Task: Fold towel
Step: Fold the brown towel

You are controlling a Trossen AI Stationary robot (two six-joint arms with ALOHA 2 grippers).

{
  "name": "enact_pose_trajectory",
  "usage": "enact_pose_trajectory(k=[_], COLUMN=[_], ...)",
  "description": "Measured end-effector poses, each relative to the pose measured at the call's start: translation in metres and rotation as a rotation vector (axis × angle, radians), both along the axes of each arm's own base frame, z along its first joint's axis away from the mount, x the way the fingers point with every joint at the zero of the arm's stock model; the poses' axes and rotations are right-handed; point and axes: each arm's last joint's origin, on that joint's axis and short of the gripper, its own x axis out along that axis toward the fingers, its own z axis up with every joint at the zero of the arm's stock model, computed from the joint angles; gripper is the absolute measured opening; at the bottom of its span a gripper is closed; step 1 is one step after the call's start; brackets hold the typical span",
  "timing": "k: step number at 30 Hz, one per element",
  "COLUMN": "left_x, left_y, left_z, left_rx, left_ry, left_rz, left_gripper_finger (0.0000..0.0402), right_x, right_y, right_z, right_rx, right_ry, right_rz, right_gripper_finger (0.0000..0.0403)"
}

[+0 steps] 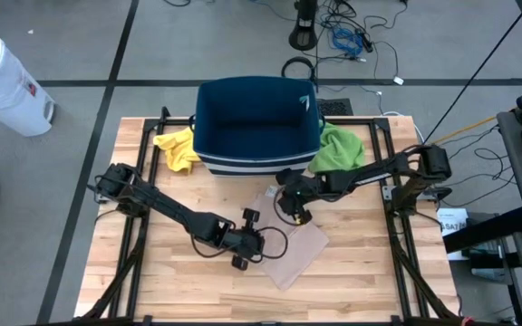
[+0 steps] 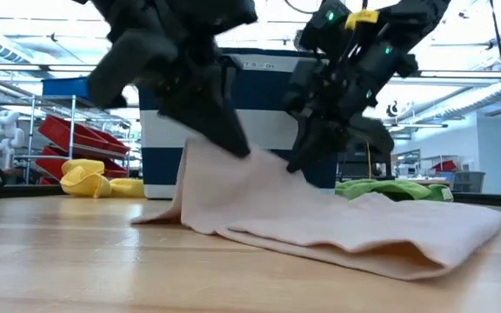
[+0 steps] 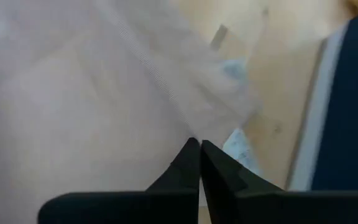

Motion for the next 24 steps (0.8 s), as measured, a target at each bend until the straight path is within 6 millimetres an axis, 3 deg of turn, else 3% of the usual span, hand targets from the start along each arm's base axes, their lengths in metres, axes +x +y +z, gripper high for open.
enact_pose_trajectory(k=[8,17,24], left_x=[0.009,0.012,0.019], left_y=[-0.014,-0.018,-0.019], left_z=[0.029,0.036,0.042], left_rx=[0.018,-0.009,-0.087], left_ry=[-0.047,-0.067,-0.136], left_rz=[-0.043,-0.084,-0.122], left_gripper_finger=[0.0002,0.0002,0.0002], right_x=[-0.021,-0.04,-0.043], right_y=[0.022,0.056,0.071], right_z=[0.032,0.023,0.022], right_rx=[0.037,0.063,0.009], right_ry=[-0.005,0.173,0.164], right_rz=[-0.003,-0.017,-0.031], right_gripper_finger=[0.0,0.0,0.0])
